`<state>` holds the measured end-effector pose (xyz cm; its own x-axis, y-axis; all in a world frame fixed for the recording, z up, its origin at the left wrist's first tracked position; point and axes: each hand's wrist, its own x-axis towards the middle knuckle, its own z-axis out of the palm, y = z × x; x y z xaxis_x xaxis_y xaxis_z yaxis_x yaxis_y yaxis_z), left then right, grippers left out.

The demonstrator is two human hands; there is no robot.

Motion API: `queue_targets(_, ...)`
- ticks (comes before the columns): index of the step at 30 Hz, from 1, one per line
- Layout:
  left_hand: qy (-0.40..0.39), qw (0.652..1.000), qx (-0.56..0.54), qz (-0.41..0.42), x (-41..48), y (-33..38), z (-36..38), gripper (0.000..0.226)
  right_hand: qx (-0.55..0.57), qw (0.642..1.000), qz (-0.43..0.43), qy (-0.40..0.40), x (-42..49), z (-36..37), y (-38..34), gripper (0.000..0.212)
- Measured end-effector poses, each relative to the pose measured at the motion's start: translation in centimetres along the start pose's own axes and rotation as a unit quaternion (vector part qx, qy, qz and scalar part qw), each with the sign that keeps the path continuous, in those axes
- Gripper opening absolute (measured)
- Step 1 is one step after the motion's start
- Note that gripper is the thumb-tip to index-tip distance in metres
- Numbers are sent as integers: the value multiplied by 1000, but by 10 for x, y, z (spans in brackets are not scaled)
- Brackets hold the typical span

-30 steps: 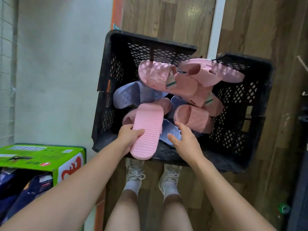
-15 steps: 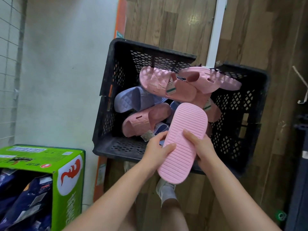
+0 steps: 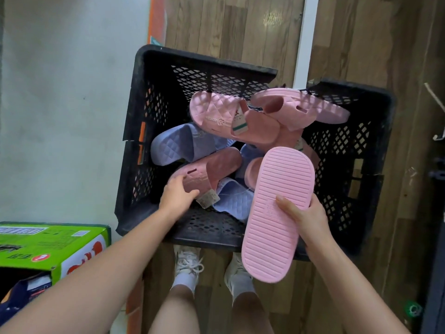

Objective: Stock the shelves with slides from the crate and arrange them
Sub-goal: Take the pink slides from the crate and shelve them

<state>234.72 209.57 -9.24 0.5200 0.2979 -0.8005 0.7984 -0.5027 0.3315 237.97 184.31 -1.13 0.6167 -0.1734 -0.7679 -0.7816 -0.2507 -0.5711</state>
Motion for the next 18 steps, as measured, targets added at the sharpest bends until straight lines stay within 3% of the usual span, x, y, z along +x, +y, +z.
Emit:
queue_targets(9,-27,998,57,-30,71,-5,11,95,19,999,-24,-10,36,17,-1,46)
queue_targets(13,-15,998,48,-26,81,-7,10,69,34,999,-24,-5,44,25,4,41)
queue_targets(18,79,997,0,14,56,-5,14,43,43,999,-16,-7,41,37,5,43)
